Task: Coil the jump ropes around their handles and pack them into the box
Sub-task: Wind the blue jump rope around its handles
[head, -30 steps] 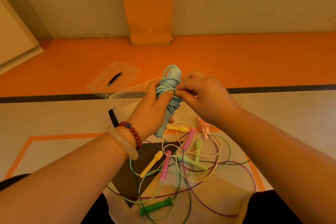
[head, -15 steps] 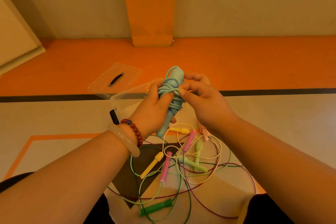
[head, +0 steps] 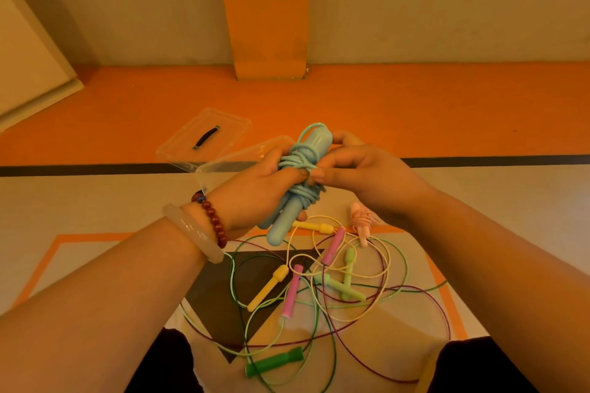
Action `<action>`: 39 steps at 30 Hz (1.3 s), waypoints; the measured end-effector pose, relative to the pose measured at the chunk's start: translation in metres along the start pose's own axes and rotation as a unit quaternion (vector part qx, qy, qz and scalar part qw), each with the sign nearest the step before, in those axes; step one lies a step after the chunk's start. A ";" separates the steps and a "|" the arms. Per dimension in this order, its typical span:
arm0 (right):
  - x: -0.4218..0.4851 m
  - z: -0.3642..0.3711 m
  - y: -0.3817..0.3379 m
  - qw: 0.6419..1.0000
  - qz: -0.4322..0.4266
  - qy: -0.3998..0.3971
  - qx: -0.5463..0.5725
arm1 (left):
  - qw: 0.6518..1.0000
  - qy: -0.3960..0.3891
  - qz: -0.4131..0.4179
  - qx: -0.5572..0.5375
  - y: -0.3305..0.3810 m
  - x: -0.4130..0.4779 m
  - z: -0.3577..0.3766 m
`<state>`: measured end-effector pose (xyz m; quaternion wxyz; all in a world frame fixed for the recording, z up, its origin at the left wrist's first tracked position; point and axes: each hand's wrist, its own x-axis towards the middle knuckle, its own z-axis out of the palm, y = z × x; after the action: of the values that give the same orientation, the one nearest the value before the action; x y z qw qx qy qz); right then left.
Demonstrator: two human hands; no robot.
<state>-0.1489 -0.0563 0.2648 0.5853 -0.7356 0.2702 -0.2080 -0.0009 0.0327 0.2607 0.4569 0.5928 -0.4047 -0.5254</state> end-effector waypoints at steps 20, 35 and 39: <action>0.004 -0.005 0.000 0.993 -0.030 0.004 -0.117 | 0.997 0.043 0.027 0.062 -0.005 0.004 0.004; 0.003 0.001 0.010 0.939 -0.154 0.131 -0.278 | 0.991 0.116 0.038 0.049 -0.010 0.008 0.013; 0.002 0.003 0.014 0.888 -0.263 0.141 -0.349 | 0.990 0.127 0.039 0.039 -0.008 0.009 0.014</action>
<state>-0.1480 -0.0575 0.2503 0.1702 -0.8994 0.2023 -0.3480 -0.0138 0.0246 0.2503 0.5009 0.6561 -0.3863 -0.4116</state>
